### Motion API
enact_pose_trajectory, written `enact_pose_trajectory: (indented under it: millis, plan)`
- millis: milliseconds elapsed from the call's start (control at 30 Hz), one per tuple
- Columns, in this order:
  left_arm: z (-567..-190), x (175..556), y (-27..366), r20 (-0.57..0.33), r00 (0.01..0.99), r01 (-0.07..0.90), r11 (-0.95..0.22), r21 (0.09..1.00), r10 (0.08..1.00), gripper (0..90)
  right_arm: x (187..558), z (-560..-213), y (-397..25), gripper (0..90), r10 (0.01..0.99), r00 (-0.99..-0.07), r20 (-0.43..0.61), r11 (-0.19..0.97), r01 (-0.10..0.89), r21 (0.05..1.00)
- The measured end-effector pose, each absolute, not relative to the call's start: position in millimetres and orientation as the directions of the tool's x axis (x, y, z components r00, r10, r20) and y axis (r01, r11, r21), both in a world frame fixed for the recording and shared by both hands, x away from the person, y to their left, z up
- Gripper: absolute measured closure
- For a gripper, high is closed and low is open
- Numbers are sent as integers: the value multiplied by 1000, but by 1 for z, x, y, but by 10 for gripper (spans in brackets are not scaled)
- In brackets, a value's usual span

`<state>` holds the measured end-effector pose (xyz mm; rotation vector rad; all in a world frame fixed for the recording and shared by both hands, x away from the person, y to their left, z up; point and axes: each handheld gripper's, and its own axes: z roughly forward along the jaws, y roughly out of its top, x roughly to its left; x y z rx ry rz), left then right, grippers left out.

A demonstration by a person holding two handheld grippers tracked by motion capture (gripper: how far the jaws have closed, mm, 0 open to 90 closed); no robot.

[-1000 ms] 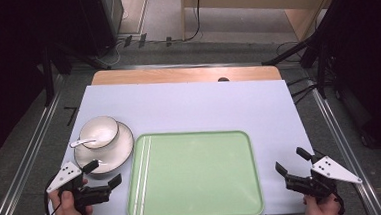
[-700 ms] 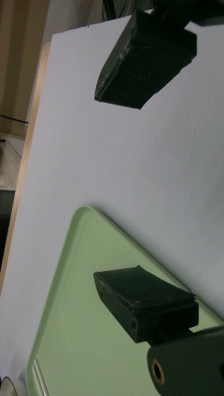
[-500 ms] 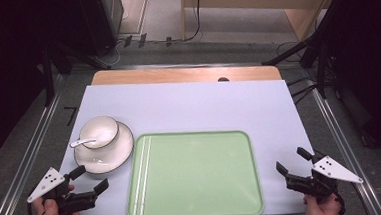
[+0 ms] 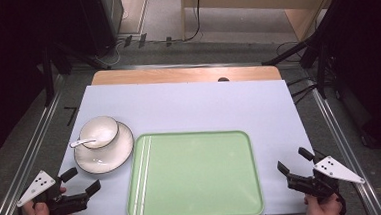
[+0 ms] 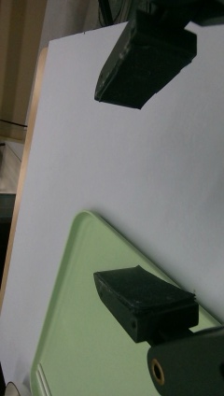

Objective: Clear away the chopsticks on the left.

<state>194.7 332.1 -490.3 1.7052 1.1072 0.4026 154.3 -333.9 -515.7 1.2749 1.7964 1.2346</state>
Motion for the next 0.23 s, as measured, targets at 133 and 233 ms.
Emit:
enact_pose_trajectory:
  millis: [133,233]
  plan:
    - [-491,195,334,-237,516,482,-50,875,823,0,154,-516,-334,129,935,-352,41,100,373,923]
    - [-491,196,335,-237,518,483,-53,874,822,0,154,-517,-334,129,936,-349,37,104,376,921]
